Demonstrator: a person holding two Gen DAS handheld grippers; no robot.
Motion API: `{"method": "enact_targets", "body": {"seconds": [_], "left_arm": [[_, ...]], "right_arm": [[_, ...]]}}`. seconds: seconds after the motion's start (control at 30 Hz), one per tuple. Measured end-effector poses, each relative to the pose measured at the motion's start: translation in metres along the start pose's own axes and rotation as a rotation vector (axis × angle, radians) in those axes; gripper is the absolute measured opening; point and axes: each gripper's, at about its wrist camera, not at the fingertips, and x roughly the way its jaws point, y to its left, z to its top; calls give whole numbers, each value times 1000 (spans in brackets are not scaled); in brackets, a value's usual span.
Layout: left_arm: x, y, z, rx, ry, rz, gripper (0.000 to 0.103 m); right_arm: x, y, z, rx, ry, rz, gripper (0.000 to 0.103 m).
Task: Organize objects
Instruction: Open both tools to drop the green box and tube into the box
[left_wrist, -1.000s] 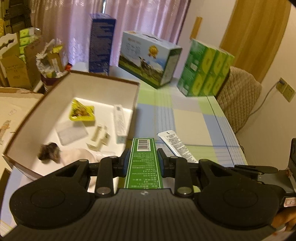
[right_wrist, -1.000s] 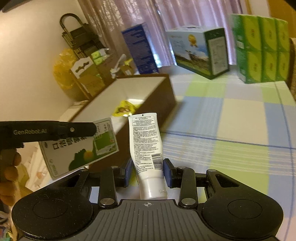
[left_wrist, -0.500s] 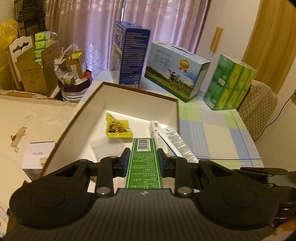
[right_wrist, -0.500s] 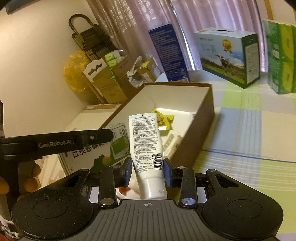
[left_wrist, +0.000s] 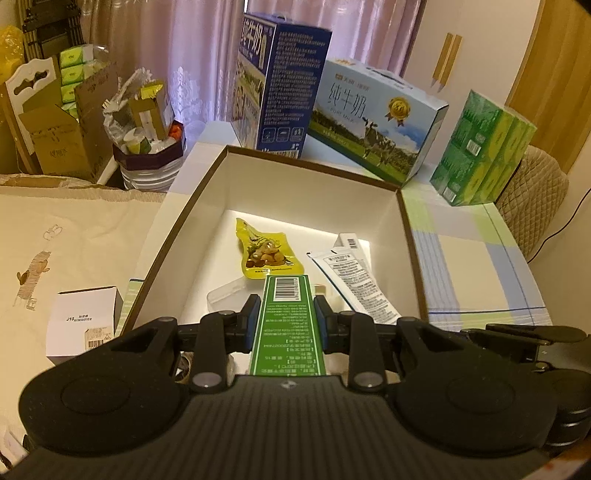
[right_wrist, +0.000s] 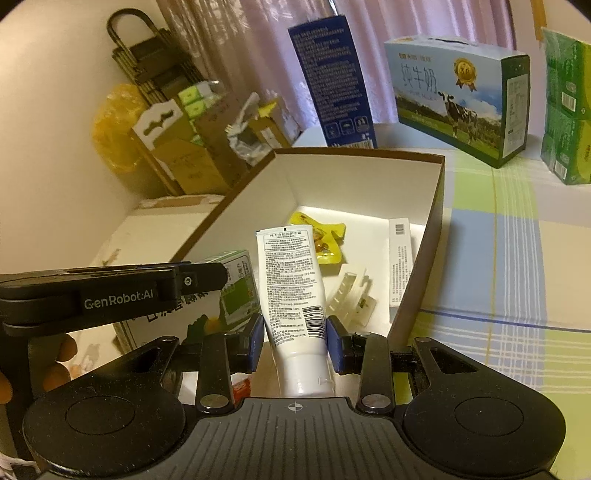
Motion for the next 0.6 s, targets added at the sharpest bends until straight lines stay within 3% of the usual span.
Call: {"method": "enact_targets", "body": {"seconds": [0.5, 0.6], "left_arm": [[64, 21, 28, 23, 48, -1, 25], [71, 24, 31, 25, 61, 5, 36]], "right_arm": [[46, -7, 21, 38, 40, -116, 33], [52, -9, 24, 46, 45, -127, 33]]}}
